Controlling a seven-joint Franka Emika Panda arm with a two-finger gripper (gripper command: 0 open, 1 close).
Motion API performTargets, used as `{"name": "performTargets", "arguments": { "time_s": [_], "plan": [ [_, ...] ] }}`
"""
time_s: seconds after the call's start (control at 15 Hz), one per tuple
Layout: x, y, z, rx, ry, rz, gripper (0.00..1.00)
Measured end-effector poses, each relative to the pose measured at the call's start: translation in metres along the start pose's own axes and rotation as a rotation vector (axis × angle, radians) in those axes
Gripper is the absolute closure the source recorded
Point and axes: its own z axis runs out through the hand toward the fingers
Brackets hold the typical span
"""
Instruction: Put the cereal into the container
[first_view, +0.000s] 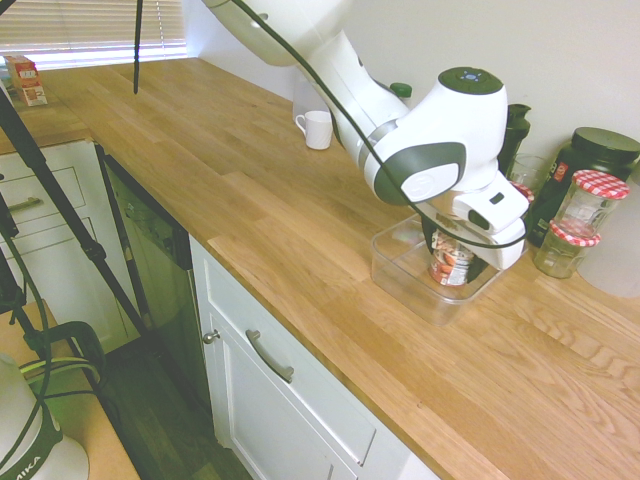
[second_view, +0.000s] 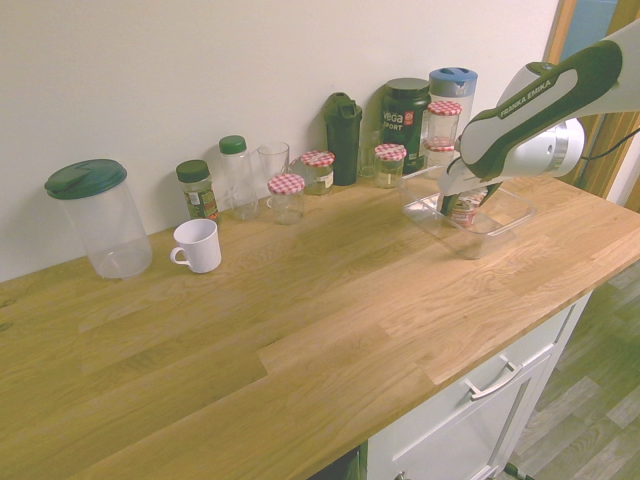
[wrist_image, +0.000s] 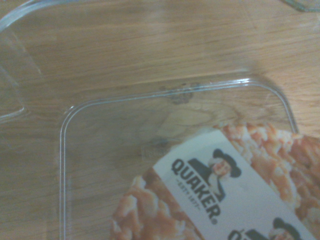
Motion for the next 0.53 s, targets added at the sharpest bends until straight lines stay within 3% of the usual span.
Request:
{"name": "performTargets", "arguments": {
  "time_s": [0.27,0.53],
  "plan": [
    [0.005,0.006,-0.016,-0.065,-0.023,-0.014,0.00],
    [0.010,-0.005,-0.073,-0.084,-0.111,-0.007,0.00]
  ]
}}
